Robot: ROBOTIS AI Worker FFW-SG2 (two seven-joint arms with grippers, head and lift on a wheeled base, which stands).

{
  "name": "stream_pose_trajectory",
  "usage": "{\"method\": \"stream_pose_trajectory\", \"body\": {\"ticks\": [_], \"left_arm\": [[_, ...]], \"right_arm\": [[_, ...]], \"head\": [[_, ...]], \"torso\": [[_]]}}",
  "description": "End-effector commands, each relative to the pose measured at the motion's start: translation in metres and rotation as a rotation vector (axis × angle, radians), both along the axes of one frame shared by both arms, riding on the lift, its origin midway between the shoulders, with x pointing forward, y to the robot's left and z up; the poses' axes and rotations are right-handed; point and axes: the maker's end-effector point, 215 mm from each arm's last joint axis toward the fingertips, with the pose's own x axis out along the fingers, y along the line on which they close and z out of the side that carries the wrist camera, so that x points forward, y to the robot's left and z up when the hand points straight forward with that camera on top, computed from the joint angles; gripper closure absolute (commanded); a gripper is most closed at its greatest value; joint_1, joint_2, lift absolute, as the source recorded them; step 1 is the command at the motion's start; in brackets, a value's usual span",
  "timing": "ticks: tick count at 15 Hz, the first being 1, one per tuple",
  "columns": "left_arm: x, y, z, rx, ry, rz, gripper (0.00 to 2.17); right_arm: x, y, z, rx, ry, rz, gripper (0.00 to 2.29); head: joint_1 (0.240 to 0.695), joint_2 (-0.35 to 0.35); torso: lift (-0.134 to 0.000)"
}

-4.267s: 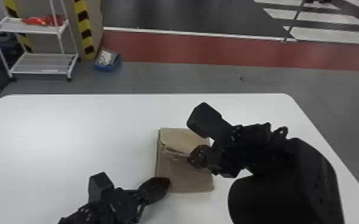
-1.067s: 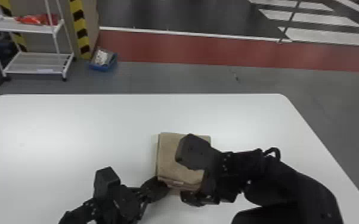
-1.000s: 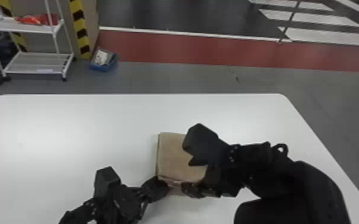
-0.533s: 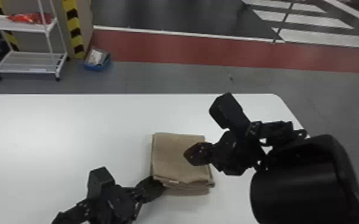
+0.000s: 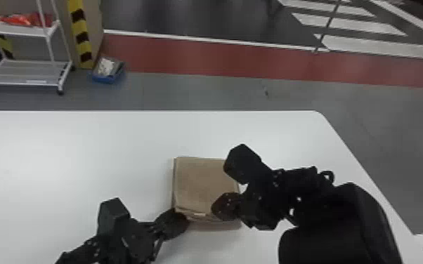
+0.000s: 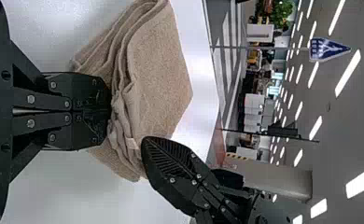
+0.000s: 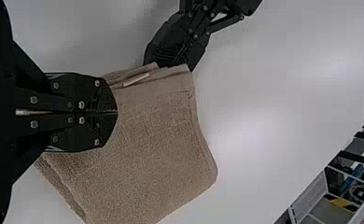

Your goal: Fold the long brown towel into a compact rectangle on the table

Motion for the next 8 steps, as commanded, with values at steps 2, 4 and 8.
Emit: {"method": "stream_pose_trajectory", "body": {"ticks": [2, 4, 8], "left_arm": [[0.000, 0.000, 0.000, 0.003, -0.002, 0.000, 2.07], [0.005, 0.006, 0.001, 0.019, -0.017, 0.020, 2.07], [0.020, 0.027, 0.009, 0.031, -0.038, 0.070, 2.02]], "right_arm": [[-0.007, 0.002, -0.012, -0.023, 0.019, 0.027, 2.26], [-0.008, 0.001, -0.016, -0.042, 0.018, 0.038, 2.26], [-0.008, 0.000, -0.020, -0.055, 0.021, 0.041, 2.26]], "head": [[0.695, -0.205], [0.695, -0.205], [0.695, -0.183]], "torso": [[-0.124], [-0.124], [-0.124]]}}
